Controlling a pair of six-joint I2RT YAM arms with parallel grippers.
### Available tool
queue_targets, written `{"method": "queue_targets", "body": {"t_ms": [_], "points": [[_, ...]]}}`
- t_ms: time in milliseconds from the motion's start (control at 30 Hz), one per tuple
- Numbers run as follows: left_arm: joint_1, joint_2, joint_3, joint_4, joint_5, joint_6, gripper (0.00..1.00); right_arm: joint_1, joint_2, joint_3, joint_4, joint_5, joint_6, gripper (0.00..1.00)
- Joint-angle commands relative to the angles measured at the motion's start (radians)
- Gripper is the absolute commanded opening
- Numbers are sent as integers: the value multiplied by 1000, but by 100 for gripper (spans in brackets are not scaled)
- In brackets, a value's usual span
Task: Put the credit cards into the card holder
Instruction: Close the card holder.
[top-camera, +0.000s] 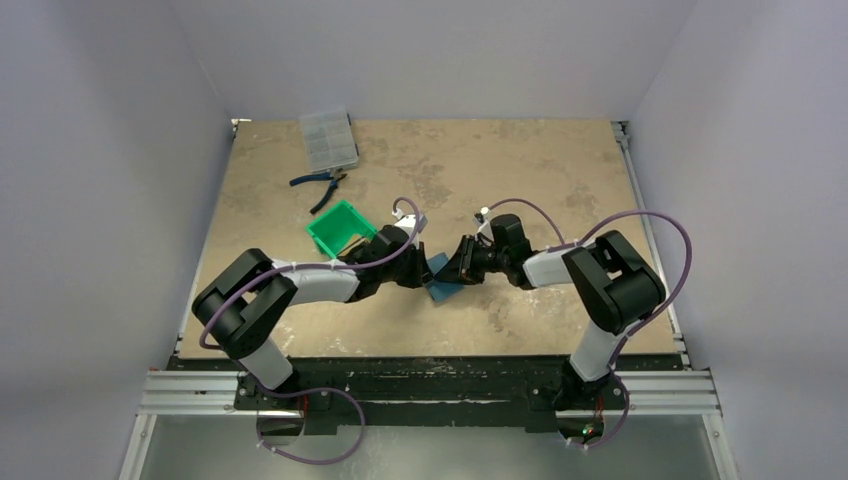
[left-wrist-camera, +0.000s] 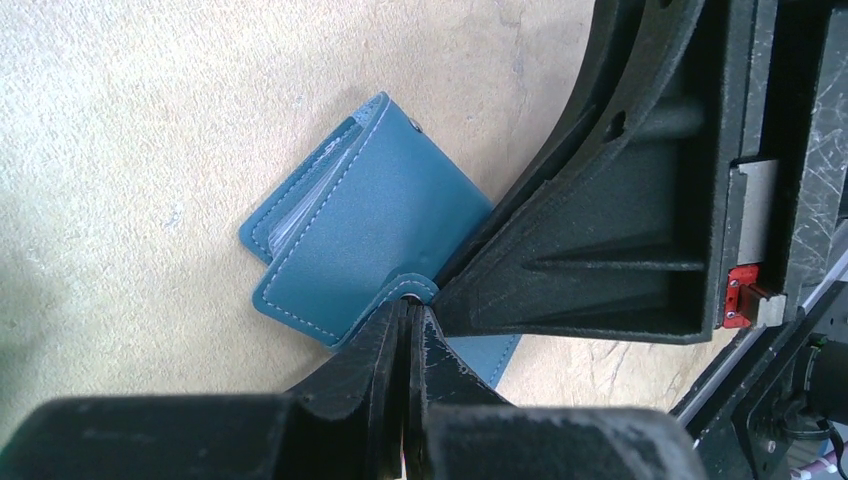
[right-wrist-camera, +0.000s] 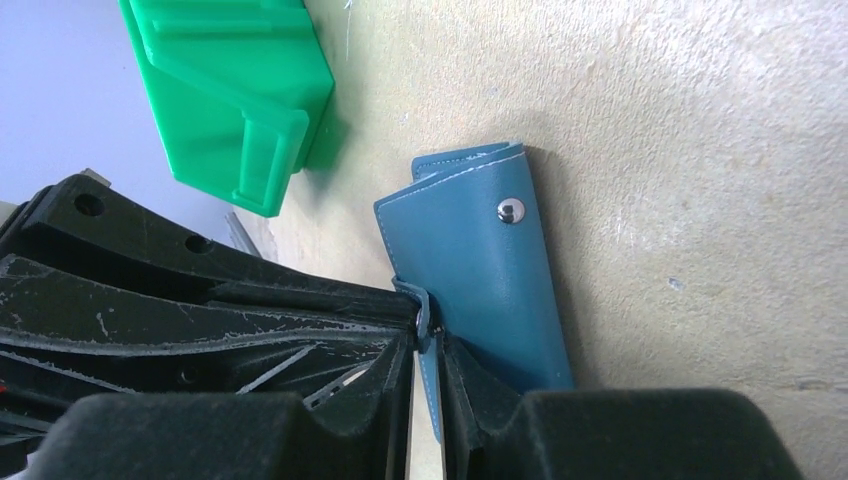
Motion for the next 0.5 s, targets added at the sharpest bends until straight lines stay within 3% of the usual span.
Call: {"method": "queue_targets", "body": {"t_ms": [0, 300, 367, 467], "points": [[-11, 16, -58, -198, 17, 49, 0, -7, 33, 37, -4, 69, -4, 20], [-11, 18, -52, -187, 28, 59, 0, -7, 62, 51, -5, 72, -32, 20], [-10, 18, -52, -182, 31, 60, 0, -7, 71, 53, 3, 75, -45, 16], [-10, 5, -39, -198, 30, 70, 0, -7, 82, 55, 18, 75, -76, 0]]}}
